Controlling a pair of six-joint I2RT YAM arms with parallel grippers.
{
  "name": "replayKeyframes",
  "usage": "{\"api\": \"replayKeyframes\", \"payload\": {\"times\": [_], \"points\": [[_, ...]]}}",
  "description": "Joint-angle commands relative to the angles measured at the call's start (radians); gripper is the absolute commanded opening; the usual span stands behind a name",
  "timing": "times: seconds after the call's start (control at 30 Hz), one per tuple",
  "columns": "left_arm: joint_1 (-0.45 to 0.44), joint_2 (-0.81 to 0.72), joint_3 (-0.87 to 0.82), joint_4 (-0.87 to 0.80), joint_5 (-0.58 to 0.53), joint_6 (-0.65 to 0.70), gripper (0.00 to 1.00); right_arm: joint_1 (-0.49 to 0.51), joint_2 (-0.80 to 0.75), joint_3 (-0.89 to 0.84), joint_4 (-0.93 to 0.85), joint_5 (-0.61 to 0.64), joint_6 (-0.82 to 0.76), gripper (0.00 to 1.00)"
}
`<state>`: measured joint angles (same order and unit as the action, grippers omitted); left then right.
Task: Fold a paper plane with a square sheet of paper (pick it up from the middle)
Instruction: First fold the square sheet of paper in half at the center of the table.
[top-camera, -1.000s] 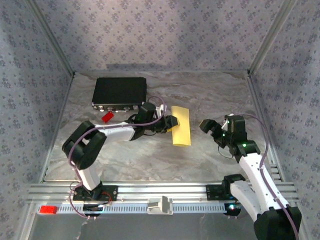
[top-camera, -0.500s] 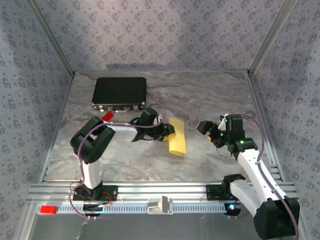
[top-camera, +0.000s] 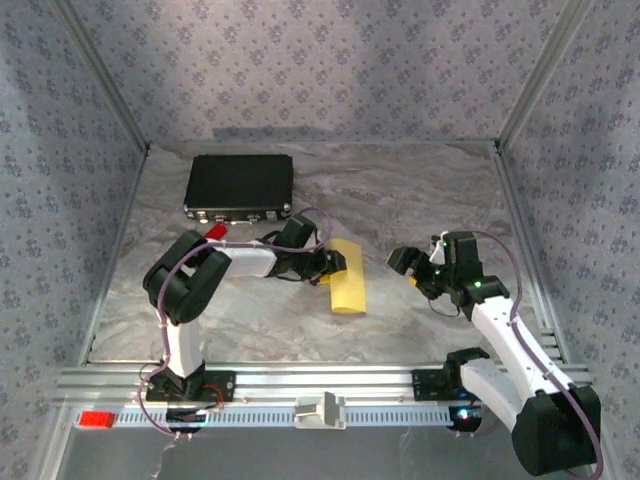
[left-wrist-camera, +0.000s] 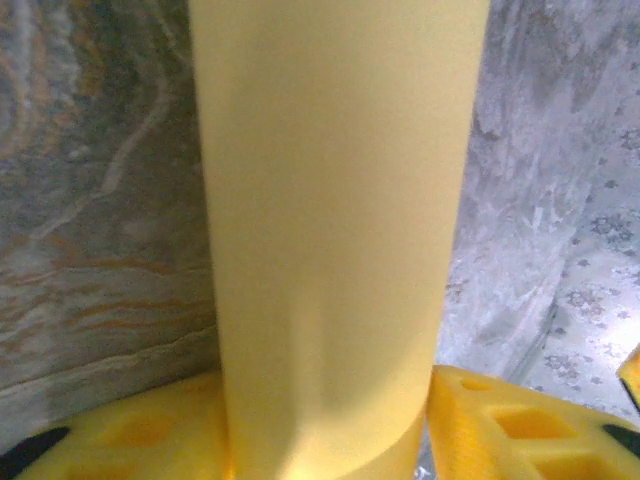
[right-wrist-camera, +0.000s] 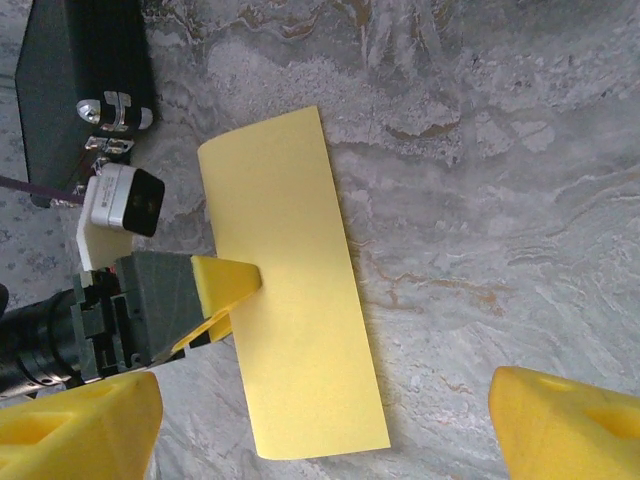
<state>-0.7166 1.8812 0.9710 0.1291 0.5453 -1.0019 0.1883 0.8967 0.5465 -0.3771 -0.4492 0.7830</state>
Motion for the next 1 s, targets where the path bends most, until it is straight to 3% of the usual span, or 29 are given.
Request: {"api": "replayKeyframes", "payload": {"times": [0.0, 0.17, 0.3, 0.6, 0.97], "points": [[-0.001, -0.017, 0.022, -0.125, -0.112, 0.076, 0.57, 0.011, 0.010, -0.002, 0.019, 0.015, 0.016, 0.87], [-0.023, -0.036, 0.084, -0.302, -0.225, 0.156, 0.59, 0.022, 0.030, 0.000, 0.027, 0.018, 0.017, 0.87], [-0.031, -0.039, 0.100, -0.341, -0.262, 0.169, 0.57, 0.029, 0.043, 0.004, 0.030, 0.022, 0.017, 0.87], [-0.033, -0.024, 0.116, -0.375, -0.271, 0.192, 0.48, 0.040, 0.050, 0.006, 0.032, 0.030, 0.019, 0.87], [-0.036, 0.061, 0.204, -0.509, -0.240, 0.299, 0.47, 0.046, 0.056, 0.010, 0.028, 0.035, 0.018, 0.88]]}}
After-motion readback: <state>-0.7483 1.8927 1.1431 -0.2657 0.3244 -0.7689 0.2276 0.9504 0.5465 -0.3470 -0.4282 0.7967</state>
